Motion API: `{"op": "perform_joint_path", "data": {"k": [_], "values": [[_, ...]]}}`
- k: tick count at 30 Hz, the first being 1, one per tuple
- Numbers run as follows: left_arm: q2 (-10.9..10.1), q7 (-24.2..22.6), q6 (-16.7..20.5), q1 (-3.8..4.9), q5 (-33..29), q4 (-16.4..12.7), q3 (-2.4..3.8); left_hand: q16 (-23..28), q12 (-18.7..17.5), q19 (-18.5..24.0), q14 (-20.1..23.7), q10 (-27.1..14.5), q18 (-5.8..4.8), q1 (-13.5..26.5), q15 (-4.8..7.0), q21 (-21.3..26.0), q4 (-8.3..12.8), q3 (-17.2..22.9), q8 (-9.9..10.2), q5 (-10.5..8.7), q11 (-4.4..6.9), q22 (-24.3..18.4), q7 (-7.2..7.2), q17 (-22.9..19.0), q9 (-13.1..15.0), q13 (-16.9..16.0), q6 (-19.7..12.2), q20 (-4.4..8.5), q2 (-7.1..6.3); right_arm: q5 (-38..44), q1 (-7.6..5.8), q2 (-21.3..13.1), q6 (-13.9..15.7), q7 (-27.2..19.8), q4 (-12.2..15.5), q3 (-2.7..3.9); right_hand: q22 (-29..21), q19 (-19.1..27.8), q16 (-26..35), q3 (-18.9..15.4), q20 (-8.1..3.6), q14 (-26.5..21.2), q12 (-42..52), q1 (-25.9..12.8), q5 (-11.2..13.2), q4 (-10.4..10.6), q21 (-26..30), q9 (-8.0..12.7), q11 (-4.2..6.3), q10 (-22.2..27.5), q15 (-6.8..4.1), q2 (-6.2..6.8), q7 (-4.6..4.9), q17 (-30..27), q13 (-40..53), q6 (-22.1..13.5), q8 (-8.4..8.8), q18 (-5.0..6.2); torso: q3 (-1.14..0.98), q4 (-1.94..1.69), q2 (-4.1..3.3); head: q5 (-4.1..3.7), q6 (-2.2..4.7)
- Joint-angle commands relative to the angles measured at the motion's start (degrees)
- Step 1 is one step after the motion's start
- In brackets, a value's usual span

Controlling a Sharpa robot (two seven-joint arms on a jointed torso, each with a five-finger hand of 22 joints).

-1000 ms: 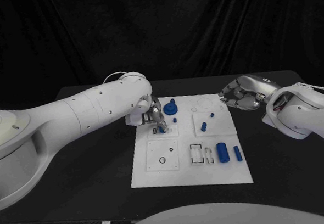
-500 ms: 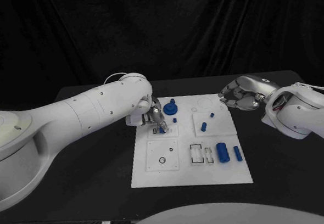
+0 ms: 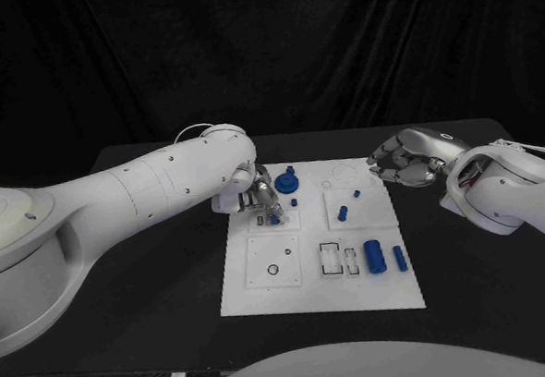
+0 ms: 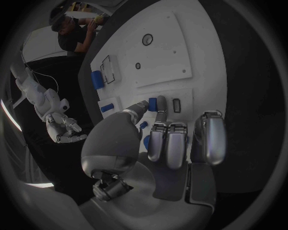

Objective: Assemble the parts on the task board

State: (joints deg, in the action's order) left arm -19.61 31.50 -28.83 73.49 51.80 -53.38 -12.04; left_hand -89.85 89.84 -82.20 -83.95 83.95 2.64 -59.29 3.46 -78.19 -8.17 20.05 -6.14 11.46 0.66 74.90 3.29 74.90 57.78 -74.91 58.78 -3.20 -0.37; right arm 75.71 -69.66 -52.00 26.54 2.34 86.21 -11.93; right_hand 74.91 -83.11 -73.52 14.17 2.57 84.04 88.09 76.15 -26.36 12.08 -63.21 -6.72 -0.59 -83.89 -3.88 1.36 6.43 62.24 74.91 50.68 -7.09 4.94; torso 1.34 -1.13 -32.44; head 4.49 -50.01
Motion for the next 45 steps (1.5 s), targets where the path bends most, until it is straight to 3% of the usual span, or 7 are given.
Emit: {"op": "perform_joint_path", "data": {"k": [1, 5, 24, 30, 35, 40, 45], "values": [[0.17, -0.19, 0.21, -0.41, -0.34, -0.14, -0.10, -0.15, 0.16, 0.16, -6.05, 6.05, 0.39, 1.95, -0.57, 0.24, -1.32, -1.62, 0.29, -2.41, -0.48, 11.06, 0.48, 15.10, -0.28, -15.09, 0.15, -0.31, 0.21, 0.03, 0.17, -0.01, -0.60, 0.35, -0.01, 0.03, 7.05, 0.18, 0.14, 0.44, 0.06, 1.37, -0.16, 0.43, -0.25, -0.04, 0.38, 0.05, -0.29, -3.81, 0.52, 0.09, 0.16, -0.04, 10.94, 0.30, -0.15, 0.40, 0.01, 0.04, 0.04, 0.08, 0.01], [0.09, -0.19, 0.21, -0.46, 1.69, -0.38, -0.10, -0.15, 0.16, 0.30, -6.05, 6.05, 0.45, 3.35, -0.65, 0.46, -2.40, -3.30, 0.40, -4.28, -0.56, 10.99, 0.56, 15.10, -0.53, -15.09, 0.27, -0.41, 0.43, -0.01, 0.22, 0.03, -0.75, 0.40, -0.03, 0.03, 7.05, 0.18, 0.14, 0.44, 0.06, 1.37, -0.16, 0.43, -0.25, -0.04, 0.38, 0.05, -0.29, -3.81, 0.52, 0.09, 0.16, -0.04, 10.94, 0.30, -0.15, 0.40, 0.00, 0.03, 0.05, 0.10, 0.01], [-0.42, -0.49, 2.11, -0.64, 4.24, -0.93, -0.10, -0.15, 0.16, 0.16, -6.05, 6.05, 0.42, 6.12, -0.61, 0.29, -5.44, -7.10, -0.29, -6.80, -0.46, 11.05, 0.36, 15.10, -0.17, -15.09, 1.06, -0.44, 1.27, -0.10, 0.34, 0.08, -1.27, 0.60, -0.13, 0.03, 7.04, 0.20, 0.22, 0.51, 0.08, 1.34, -0.15, 0.45, -0.25, -0.08, 0.45, 0.08, -0.29, -3.82, 0.54, 0.10, 0.19, -0.15, 10.96, 0.25, -0.11, 0.41, 0.02, 0.05, 0.02, 0.22, 0.01], [-1.40, -0.84, 4.33, -0.65, 4.27, -2.31, -0.10, -0.15, 0.16, -0.02, -6.05, 6.05, 0.35, 6.53, -0.33, 0.05, -7.09, -9.62, -3.47, -8.29, -0.23, 11.13, 0.04, 15.10, 4.17, -15.09, 0.11, -0.31, 1.66, -0.10, 0.37, 0.00, -1.30, 0.67, -0.13, 0.03, 7.04, 0.20, 0.22, 0.51, 0.08, 1.34, -0.15, 0.45, -0.25, -0.08, 0.45, 0.08, -0.29, -3.82, 0.54, 0.10, 0.19, -0.15, 10.96, 0.25, -0.11, 0.41, 0.02, 0.03, 0.02, 0.24, 0.01], [-3.53, -1.66, 10.60, -0.65, 4.28, -5.84, -0.10, -0.15, 0.16, -0.58, -6.05, 6.05, 0.20, 7.61, -0.28, -0.69, -8.35, -13.02, -6.51, -8.24, -0.22, 11.35, 0.02, 15.10, 8.59, -15.09, -2.29, -0.09, 0.94, -0.10, 0.38, -0.22, -1.24, 0.67, -0.07, 0.03, 7.03, 0.22, 0.21, 0.58, 0.09, 1.35, -0.18, 0.46, -0.25, -0.11, 0.50, 0.12, -0.28, -3.78, 0.54, 0.10, 0.21, -0.12, 10.91, 0.20, -0.07, 0.41, 0.00, 0.03, 0.02, 0.16, 0.01], [-6.40, -2.54, 17.93, -0.49, 5.34, -10.91, -0.10, -0.15, 0.16, -1.04, -6.05, 6.05, 0.08, 7.58, -0.51, -1.16, -8.43, -17.42, -10.02, -8.35, -0.51, 11.47, 0.63, 15.10, 13.66, -15.09, -7.67, -0.29, 1.05, -0.10, 0.38, -0.39, -1.10, 0.61, 0.01, 0.03, 7.03, 0.22, 0.21, 0.58, 0.09, 1.35, -0.18, 0.46, -0.25, -0.11, 0.50, 0.12, -0.28, -3.78, 0.54, 0.10, 0.21, -0.12, 10.91, 0.20, -0.07, 0.41, 0.00, 0.02, 0.03, -0.10, 0.01], [-10.25, -2.71, 22.61, 0.57, 8.15, -17.56, -0.09, -0.15, 0.16, -1.06, -6.05, 6.05, 0.10, 6.84, -0.76, -1.10, -8.43, -20.07, -12.06, -8.42, -0.85, 11.45, 1.00, 15.10, 15.98, -15.09, -11.07, -0.46, 1.62, -0.10, 0.38, -0.62, -0.93, 0.60, 0.07, 0.03, 7.06, 0.19, 0.12, 0.61, 0.10, 1.37, -0.13, 0.47, -0.26, -0.13, 0.40, 0.13, -0.27, -3.83, 0.54, 0.09, 0.21, 0.04, 11.00, 0.17, -0.05, 0.39, 0.00, 0.03, 0.04, -0.06, 0.01]]}}
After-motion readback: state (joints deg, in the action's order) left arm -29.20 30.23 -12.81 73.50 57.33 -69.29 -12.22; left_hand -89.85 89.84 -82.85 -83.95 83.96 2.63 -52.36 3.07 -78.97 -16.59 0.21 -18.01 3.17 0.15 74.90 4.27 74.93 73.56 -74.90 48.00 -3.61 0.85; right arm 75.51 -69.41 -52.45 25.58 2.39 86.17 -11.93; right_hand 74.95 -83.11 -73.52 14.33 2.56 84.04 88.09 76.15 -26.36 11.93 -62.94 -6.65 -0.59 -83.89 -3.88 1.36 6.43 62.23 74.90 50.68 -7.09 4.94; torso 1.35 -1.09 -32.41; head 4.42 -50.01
